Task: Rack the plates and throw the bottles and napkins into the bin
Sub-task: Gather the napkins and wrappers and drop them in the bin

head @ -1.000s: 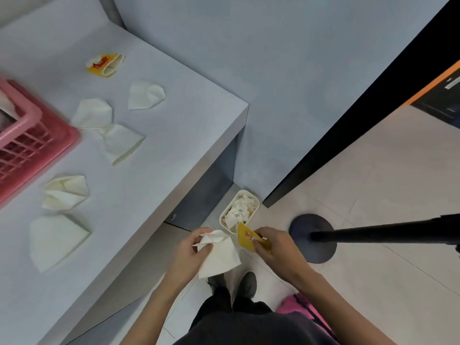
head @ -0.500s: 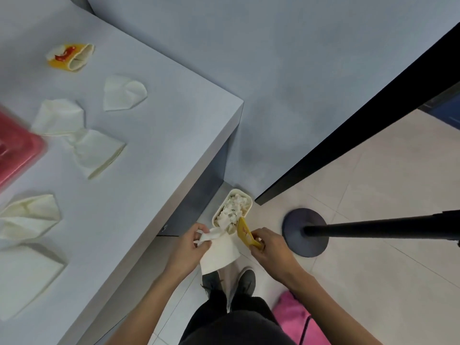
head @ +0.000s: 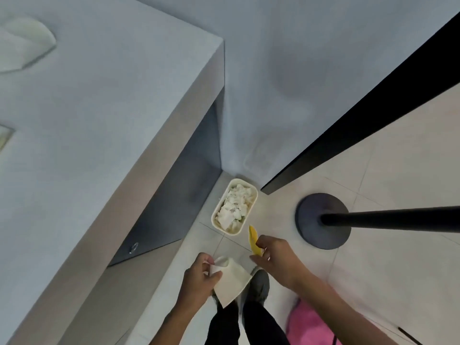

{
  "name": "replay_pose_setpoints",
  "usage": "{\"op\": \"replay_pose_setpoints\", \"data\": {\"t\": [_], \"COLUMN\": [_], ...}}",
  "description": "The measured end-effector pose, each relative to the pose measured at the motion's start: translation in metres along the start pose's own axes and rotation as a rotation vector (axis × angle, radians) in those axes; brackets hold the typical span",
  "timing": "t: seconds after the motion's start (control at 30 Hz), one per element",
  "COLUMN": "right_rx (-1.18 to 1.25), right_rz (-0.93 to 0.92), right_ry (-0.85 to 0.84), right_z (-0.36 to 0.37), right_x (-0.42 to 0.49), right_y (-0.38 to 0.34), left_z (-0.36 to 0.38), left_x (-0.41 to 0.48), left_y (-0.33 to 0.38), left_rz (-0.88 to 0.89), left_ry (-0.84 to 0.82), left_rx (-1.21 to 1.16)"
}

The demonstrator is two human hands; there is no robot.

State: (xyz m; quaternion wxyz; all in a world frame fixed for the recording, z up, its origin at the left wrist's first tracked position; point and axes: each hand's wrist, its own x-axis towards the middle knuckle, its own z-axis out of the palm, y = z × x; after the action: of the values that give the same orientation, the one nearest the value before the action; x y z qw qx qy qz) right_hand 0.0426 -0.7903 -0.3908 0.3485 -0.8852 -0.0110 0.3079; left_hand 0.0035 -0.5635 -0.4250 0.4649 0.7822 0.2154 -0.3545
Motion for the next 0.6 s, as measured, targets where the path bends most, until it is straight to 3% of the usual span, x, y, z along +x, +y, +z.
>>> {"op": "replay_pose_setpoints", "data": {"t": [0.27, 0.6], "right_rx": [0.109, 0.177], "right_rz": [0.109, 0.084], "right_ry": [0.128, 0.152], "right_z": [0.084, 0.148], "right_x": [0.087, 0.147], "right_y": [0.131, 0.228], "left_z": [0.057, 0.104], "left_x": [0.160, 0.349], "left_y": [-0.065, -0.067], "left_rz": [0.095, 0.316], "left_ry": [0.062, 0.093], "left_rx": [0.201, 0.523]}}
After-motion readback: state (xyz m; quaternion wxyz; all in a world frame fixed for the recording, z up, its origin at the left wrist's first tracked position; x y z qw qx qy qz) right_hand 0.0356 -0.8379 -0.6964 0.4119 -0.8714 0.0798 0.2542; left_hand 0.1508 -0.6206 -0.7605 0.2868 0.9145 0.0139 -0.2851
